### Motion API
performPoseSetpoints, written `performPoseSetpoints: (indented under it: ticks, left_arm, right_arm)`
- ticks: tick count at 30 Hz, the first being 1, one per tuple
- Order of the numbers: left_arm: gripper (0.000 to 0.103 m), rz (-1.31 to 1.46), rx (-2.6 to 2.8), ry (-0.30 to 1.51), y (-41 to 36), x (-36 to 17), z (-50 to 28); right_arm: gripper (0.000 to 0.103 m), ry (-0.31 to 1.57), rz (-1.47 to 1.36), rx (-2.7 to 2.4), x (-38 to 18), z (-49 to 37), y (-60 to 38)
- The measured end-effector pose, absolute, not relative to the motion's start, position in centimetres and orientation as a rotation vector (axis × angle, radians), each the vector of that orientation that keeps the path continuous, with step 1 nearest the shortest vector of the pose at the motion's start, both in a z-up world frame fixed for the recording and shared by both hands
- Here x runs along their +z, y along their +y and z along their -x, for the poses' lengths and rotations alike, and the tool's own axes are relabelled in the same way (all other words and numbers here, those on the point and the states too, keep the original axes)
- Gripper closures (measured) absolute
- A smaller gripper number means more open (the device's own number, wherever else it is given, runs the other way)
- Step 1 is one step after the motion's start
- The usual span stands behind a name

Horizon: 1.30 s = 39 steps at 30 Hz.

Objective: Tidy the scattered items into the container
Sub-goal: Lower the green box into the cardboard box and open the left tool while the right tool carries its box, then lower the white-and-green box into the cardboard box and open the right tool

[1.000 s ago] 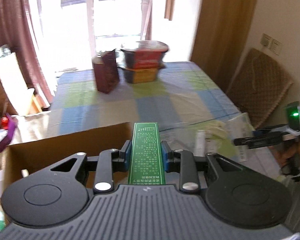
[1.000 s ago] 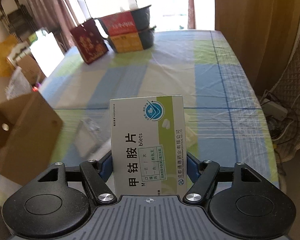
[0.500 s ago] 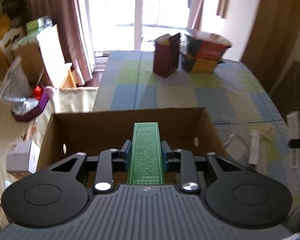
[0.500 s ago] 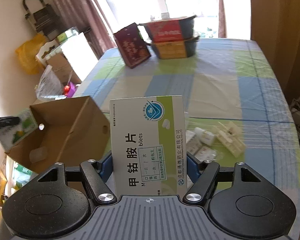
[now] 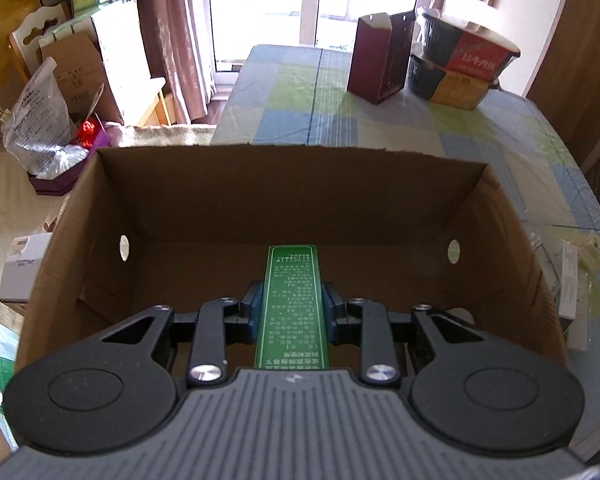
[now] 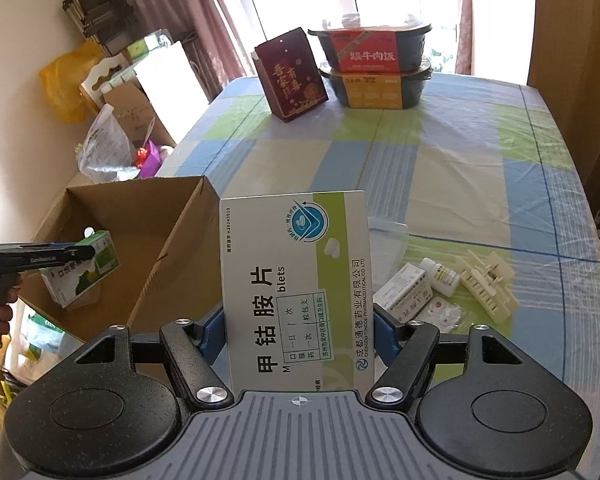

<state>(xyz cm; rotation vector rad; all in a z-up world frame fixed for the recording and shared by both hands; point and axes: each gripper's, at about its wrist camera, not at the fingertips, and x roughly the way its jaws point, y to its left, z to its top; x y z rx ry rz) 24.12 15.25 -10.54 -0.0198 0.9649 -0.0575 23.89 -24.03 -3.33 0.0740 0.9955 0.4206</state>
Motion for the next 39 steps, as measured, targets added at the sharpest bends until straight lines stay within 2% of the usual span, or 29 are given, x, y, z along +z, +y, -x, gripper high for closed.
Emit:
performPoseSetpoints:
  ticks: [11,12,14,32,39]
  left_arm:
    - [0.077,0.015,-0.062,1.088,16.5,-13.5,-25.2]
    - [0.075,0.012,-0.062,1.089,16.7,-13.5,-25.1]
    - [0.071,0.0,-0.054,1.087,17.1,-13.3,-24.7]
    - [0.071,-0.068,-0.056,1.029,21.0,-8.3,-20.9]
    - [0.069,-0.128,-0.053,1.031,21.6,-7.6,-20.4]
  right_arm:
    - [0.029,1.005,-0.048,0.427,-3.4,-24.0,-22.6]
    - [0.029,1.006,-0.046,0.429,-3.4,-24.0,-22.5]
    - [0.029,1.008,-0.04,0.434,-3.3,-23.9,-22.2]
    - [0.029,0.977,-0.113,0.632,-0.2,-25.3,-13.6]
    - [0.029,1.019,-0.136,0.673,-1.0,-26.3,-8.3]
